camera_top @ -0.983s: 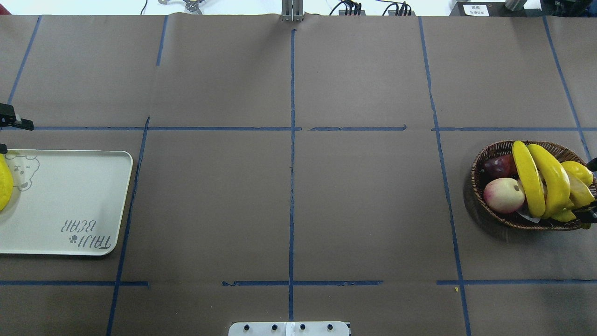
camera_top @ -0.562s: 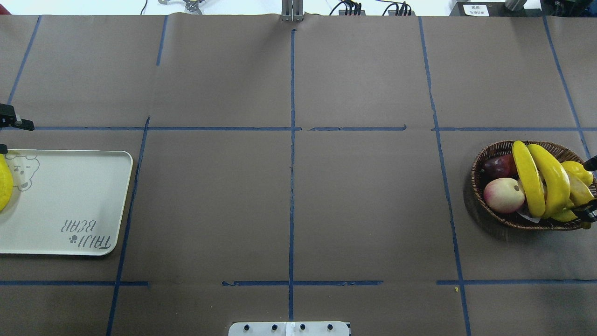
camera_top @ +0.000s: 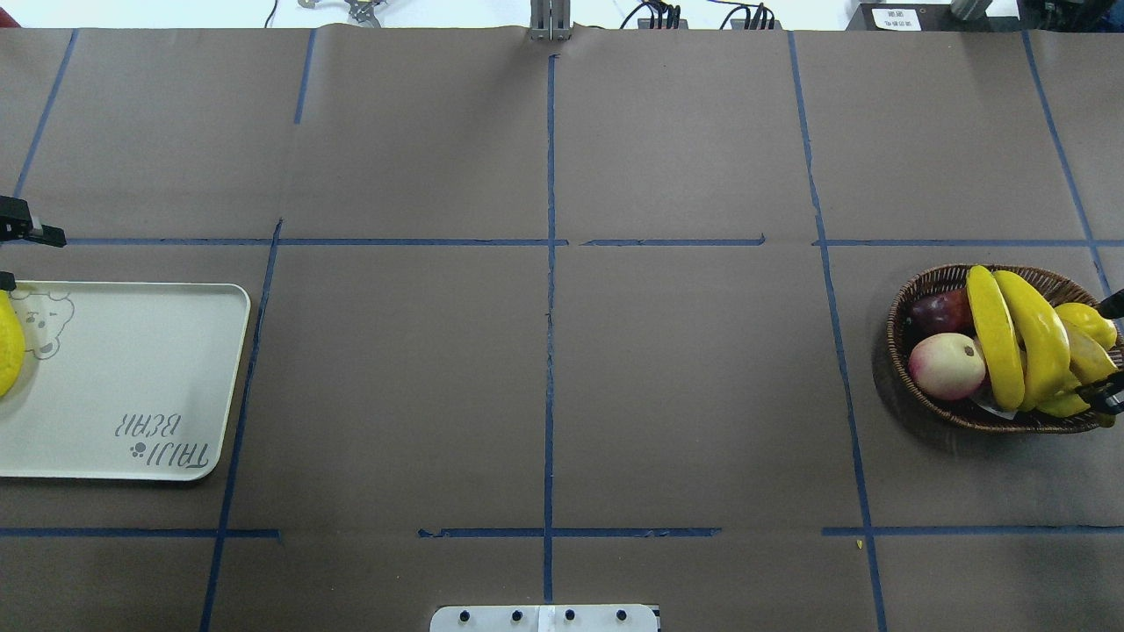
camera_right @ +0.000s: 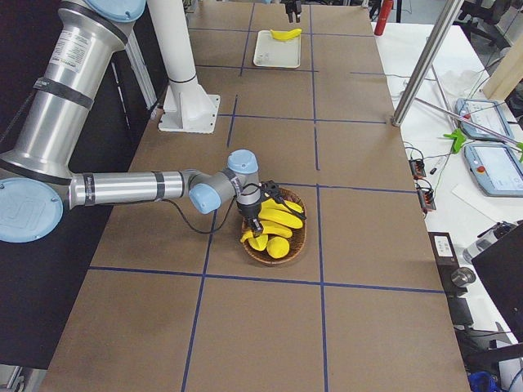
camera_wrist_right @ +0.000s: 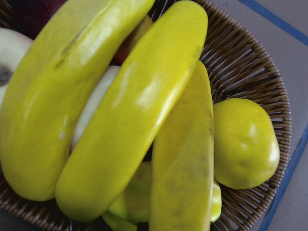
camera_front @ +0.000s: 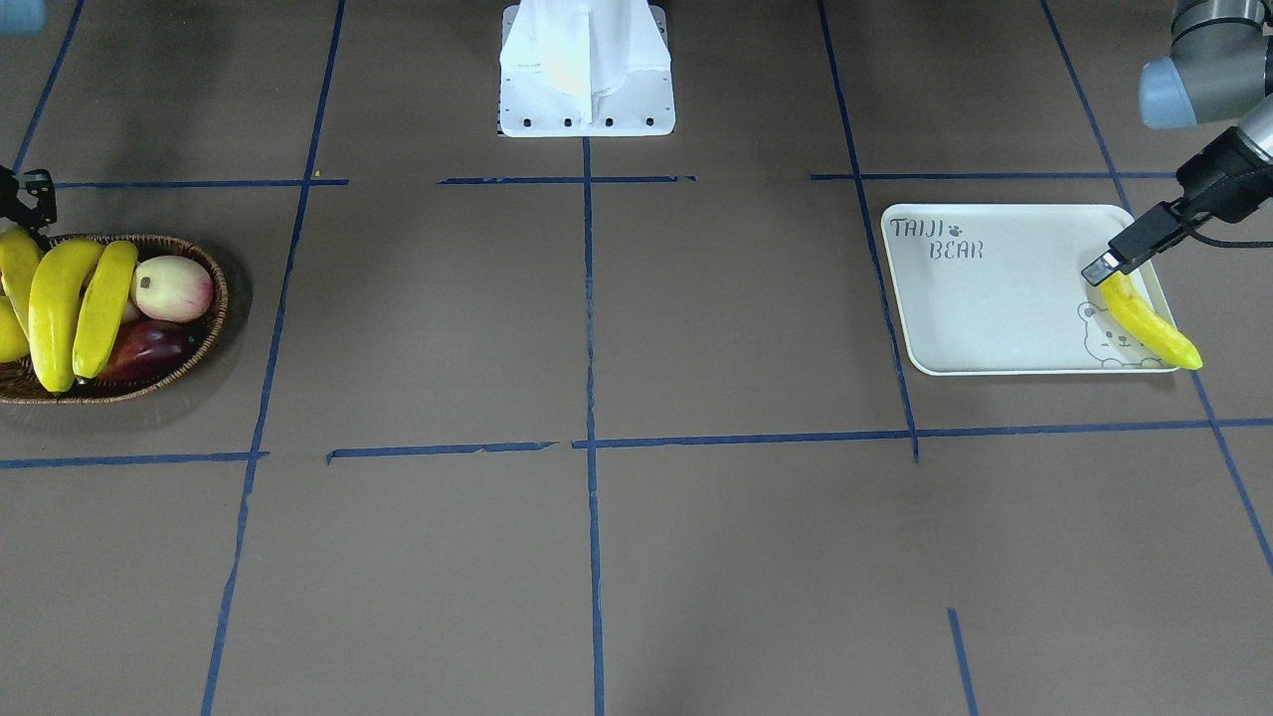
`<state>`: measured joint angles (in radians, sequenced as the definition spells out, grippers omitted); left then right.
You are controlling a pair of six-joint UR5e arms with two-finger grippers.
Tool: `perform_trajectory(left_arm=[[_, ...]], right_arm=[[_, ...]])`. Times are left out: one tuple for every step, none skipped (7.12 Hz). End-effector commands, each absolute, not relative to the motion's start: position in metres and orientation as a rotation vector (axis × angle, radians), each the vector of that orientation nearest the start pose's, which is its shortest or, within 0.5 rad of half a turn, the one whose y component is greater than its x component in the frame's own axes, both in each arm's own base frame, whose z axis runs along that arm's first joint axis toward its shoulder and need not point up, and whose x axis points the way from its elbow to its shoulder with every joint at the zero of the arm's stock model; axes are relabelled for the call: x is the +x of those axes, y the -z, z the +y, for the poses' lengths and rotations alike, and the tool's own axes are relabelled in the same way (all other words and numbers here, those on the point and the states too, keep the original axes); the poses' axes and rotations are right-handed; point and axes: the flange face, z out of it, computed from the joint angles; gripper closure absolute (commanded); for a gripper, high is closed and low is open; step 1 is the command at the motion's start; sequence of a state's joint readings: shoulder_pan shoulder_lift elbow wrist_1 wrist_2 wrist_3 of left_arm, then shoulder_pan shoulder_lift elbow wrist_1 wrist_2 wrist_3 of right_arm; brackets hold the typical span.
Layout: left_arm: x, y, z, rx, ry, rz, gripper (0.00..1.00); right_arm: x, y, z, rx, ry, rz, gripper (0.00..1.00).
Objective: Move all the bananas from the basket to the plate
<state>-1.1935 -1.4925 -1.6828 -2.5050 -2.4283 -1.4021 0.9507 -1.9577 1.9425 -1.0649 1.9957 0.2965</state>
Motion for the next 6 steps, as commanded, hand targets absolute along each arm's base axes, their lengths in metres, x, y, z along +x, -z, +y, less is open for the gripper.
perform_trajectory(left_arm=[[0.119,-0.528,-0.457,-0.041,0.486,1.203,0.00],[0.120,-0.528,-0.457,-0.044,0.483,1.204,0.00],[0.122,-0.527,-0.457,-0.044,0.479,1.204,0.00],[0.126,-0.525,-0.456,-0.046,0.471,1.206,0.00],[0.137,-0.508,-0.465,-0.027,0.436,1.225,0.00],[0.162,-0.481,-0.475,-0.011,0.376,1.255,0.00]], right_arm=[[-0.108,-0.590,-0.358,0.279,0.345,-0.588,1.00],[-0.086,-0.587,-0.364,0.303,0.307,-0.585,1.00],[-0.061,-0.580,-0.373,0.327,0.255,-0.616,1.00],[-0.052,-0.566,-0.384,0.342,0.234,-0.691,1.00],[-0.063,-0.548,-0.397,0.344,0.253,-0.781,1.00],[-0.072,-0.532,-0.404,0.346,0.283,-0.852,1.00]])
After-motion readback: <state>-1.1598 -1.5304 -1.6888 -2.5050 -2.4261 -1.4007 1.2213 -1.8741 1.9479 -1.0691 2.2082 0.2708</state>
